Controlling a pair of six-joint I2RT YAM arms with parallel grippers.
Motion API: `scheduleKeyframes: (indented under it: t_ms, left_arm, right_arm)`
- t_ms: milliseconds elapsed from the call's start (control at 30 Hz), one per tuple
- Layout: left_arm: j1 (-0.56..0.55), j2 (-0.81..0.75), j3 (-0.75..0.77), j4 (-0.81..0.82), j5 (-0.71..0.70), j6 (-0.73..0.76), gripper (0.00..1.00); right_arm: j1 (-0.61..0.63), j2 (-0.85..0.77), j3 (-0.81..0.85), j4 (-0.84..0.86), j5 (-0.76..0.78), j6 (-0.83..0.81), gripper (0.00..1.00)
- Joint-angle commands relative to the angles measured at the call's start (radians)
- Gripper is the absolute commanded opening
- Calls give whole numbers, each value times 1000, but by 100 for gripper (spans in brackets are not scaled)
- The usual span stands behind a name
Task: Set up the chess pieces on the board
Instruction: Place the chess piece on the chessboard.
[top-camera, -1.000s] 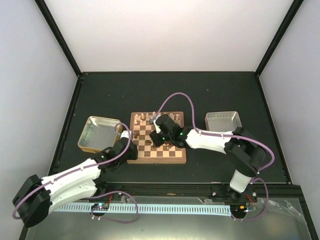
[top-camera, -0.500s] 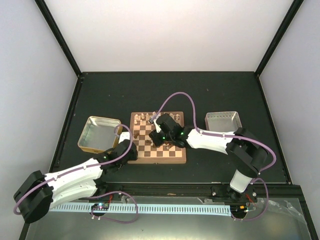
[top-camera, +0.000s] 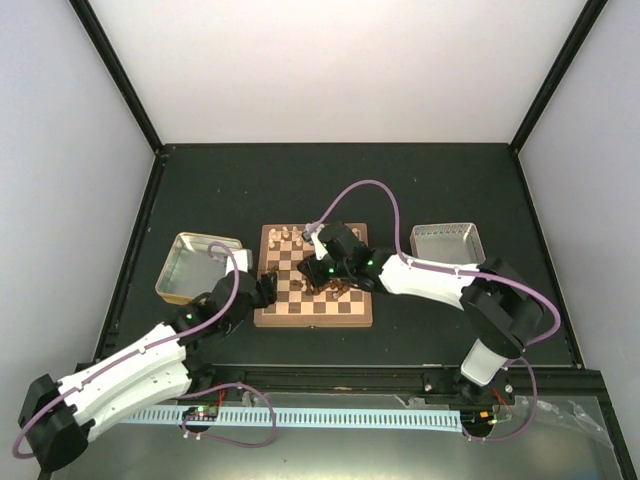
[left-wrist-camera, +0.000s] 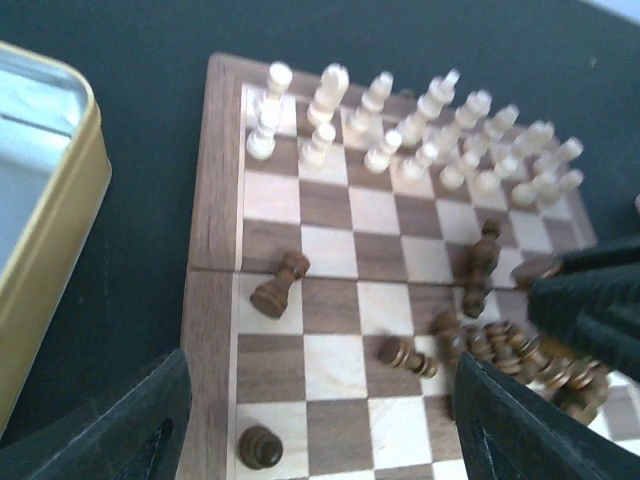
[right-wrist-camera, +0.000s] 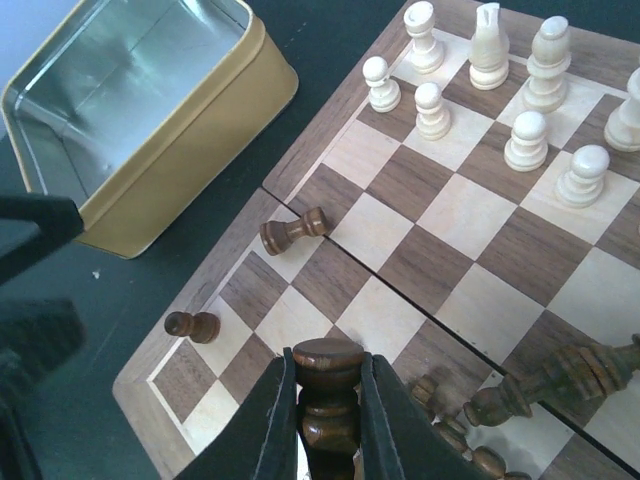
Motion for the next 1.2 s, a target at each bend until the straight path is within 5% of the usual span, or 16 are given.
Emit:
scheduleKeyframes:
  t_ms: [0,367,700,1033,1167]
  left_arm:
    - [46,-41,62,-9,43,29,74]
    - [125,-79,-45,264,320,90,73]
    - [125,-95,-106,532,484,77,70]
    - [135,-49,-137,691,576,-152,58]
    - [139,-30,-134,732,619,-192,45]
  right_arm:
    - [-20,-33,-15,37,-93,47,12]
    - [-118,-9,15,54,-303,317,11]
    - [-155,12,-192,629,-493,988,11]
    - [-155,11,-241,917,-538,1133,11]
    - [-154,9,-254,966,-541,1133,10]
